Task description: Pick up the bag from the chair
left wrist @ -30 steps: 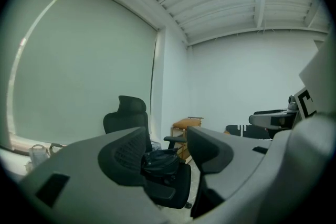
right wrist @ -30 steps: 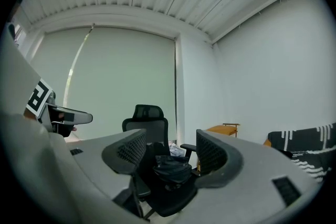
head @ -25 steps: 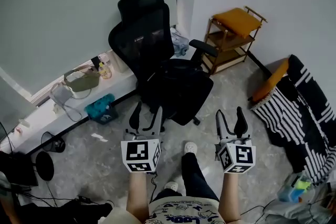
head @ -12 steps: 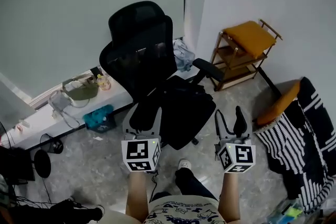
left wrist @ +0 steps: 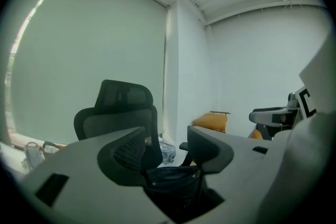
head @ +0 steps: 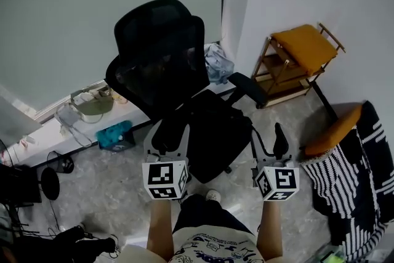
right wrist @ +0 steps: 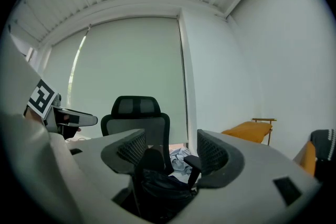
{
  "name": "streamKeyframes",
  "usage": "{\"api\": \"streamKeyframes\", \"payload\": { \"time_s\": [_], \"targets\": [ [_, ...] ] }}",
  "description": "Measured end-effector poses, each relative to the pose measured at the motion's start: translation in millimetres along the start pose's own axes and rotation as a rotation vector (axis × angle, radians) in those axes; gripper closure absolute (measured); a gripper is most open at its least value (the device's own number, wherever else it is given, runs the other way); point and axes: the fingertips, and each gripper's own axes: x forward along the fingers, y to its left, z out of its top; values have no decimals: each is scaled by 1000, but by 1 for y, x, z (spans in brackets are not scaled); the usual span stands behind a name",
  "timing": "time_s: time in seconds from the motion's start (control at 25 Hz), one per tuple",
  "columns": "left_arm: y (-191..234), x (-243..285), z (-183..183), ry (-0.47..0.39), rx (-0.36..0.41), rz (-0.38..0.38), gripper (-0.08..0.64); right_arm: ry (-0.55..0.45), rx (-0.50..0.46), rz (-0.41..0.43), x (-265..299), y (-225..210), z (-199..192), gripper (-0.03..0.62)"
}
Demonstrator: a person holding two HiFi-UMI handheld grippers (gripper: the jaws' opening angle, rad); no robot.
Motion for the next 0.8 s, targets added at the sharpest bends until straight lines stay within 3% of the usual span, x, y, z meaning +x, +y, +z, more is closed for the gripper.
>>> {"api": "streamKeyframes", "payload": {
  "time_s": [0.36,0.8],
  "targets": [
    [17,70,-24,73,-7,-11,302,96,-4,50,68,-11,-37,275],
    [58,183,-74,176,-15,-101,295,225,-11,66,172,-18,-102,256]
  ]
}}
